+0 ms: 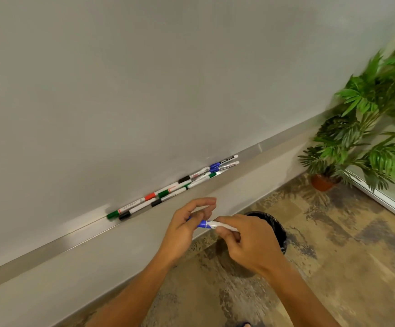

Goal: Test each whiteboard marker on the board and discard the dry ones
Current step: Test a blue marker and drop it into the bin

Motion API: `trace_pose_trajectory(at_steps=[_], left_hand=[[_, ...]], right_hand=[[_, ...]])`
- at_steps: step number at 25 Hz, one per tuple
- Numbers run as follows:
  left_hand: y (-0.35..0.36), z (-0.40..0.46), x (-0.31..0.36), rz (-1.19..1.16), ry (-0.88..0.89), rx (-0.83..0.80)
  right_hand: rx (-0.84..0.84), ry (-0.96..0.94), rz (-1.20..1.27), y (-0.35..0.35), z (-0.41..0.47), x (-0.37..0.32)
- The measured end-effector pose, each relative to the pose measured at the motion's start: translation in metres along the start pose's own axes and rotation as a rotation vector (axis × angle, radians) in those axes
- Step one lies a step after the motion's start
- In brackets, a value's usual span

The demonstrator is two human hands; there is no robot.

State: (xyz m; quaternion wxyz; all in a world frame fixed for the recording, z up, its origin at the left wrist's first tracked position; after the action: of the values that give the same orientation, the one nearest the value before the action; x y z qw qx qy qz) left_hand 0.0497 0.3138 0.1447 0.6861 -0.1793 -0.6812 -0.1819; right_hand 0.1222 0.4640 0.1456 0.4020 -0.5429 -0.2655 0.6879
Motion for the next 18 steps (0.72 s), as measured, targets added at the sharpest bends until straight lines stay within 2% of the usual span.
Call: trace_pose_trajectory(at_steps=[7,15,18], left_hand=[[0.088,0.033,-0.006,-0.071,-0.015,0.032],[0.124,0.054,-0.01,0.028,0.048,0.01],[0.133,0.065,-0.019,0.076,0.033,-0.016]], right_hand=[[-0.033,0.026,-0.088,-0.056,-0.007,0.065],[-0.073,0.135,0.056,-0.067,-0.016,0.105],[-0.097,0.247,0.161,-0.063,-0.018,0.118]])
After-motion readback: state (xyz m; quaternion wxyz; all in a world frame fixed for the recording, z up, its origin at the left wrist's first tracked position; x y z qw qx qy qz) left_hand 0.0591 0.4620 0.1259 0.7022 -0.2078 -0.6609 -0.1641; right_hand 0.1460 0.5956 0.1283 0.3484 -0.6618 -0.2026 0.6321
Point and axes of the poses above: each hand's wrist, its own z-axis towards the middle knuckle, its own y-axis out of the palm, x = y × z, the point moved 4 cm from there along z, towards the middle knuckle, and after that the axes turned 2 degrees about x, right-handed, at the moved point
